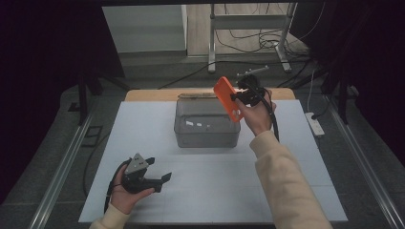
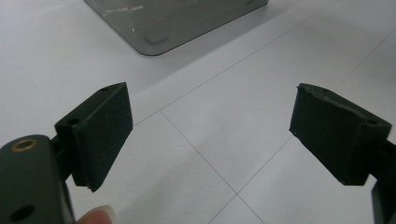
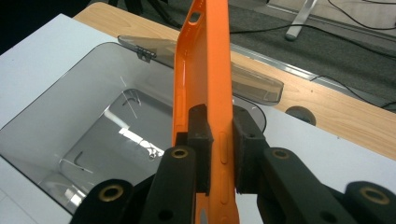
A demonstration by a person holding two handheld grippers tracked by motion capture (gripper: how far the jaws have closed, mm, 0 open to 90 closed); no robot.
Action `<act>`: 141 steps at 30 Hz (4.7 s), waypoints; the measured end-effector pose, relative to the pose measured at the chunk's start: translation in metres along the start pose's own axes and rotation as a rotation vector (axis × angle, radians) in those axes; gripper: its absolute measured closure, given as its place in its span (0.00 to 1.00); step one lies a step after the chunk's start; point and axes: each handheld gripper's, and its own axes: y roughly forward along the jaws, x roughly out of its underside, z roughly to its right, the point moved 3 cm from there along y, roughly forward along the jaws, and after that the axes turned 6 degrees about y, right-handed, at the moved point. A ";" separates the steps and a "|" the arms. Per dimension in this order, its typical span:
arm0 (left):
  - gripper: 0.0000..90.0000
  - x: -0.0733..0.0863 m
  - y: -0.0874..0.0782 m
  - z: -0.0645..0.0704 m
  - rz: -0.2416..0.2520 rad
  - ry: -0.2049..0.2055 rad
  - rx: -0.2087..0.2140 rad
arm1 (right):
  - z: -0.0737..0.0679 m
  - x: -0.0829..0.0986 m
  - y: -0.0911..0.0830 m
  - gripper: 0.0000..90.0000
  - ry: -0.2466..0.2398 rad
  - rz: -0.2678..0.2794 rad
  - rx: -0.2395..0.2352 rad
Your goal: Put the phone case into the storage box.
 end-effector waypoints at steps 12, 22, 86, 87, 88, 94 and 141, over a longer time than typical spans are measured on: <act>0.15 0.000 -0.001 0.000 0.001 0.002 0.001 | -0.002 0.002 0.009 0.89 0.029 -0.021 0.074; 0.15 0.000 -0.001 0.000 -0.001 0.004 -0.001 | -0.001 0.004 0.013 0.89 0.050 -0.030 0.088; 0.15 -0.010 -0.003 -0.002 0.049 0.025 0.041 | -0.012 0.017 0.026 0.89 0.152 -0.083 0.299; 0.15 -0.010 -0.003 -0.002 0.052 0.026 0.045 | -0.012 0.017 0.027 0.89 0.157 -0.084 0.305; 0.15 -0.011 -0.003 -0.002 0.053 0.027 0.048 | -0.013 0.018 0.028 0.89 0.161 -0.089 0.314; 0.15 -0.014 -0.002 -0.001 0.065 0.034 0.066 | -0.014 0.020 0.031 0.89 0.177 -0.107 0.359; 0.15 -0.015 -0.002 -0.001 0.070 0.038 0.074 | -0.027 0.021 0.042 0.89 0.168 -0.205 0.437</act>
